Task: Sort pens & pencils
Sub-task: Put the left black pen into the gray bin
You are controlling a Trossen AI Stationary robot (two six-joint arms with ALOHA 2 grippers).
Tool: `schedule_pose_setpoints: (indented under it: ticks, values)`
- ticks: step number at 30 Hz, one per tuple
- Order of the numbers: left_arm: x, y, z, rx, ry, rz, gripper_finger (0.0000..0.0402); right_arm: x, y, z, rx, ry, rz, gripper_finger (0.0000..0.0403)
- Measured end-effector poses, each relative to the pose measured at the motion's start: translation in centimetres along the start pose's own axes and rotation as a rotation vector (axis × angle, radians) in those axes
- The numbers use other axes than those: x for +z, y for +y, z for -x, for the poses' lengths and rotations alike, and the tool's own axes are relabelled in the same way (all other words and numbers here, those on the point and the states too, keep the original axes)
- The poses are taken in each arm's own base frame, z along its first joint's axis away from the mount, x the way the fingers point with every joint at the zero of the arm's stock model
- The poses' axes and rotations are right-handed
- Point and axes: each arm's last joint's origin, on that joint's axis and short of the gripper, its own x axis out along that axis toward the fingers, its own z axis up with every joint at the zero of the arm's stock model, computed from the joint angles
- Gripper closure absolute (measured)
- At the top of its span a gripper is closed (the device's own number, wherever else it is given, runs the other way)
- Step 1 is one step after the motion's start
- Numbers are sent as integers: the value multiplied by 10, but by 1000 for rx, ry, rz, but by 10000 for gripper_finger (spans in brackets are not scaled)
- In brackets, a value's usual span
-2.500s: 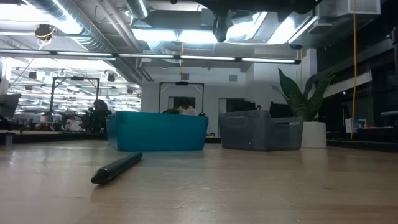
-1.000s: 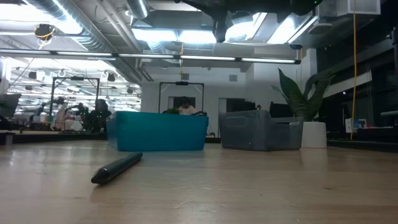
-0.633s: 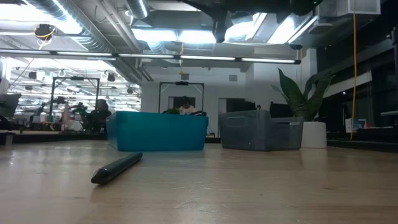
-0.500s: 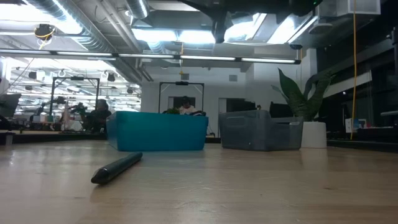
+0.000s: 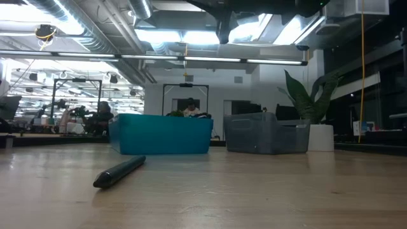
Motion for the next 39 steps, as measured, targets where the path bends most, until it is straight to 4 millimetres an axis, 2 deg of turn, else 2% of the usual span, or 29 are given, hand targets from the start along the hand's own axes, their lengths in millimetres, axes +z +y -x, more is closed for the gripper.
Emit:
schedule_pose_setpoints:
  ticks: [7,15,30,39]
  values:
    - [0,0,0,1,0,0,367,0,0,0,0,1,-2,289]
    - [-1,1,-1,6,1,-9,367,0,1,0,10,3,18,373]
    - [-1,0,-1,5,1,-2,367,0,1,0,8,5,13,374]
    - [0,3,-1,27,-20,-23,354,6,-8,3,-3,5,-21,374]
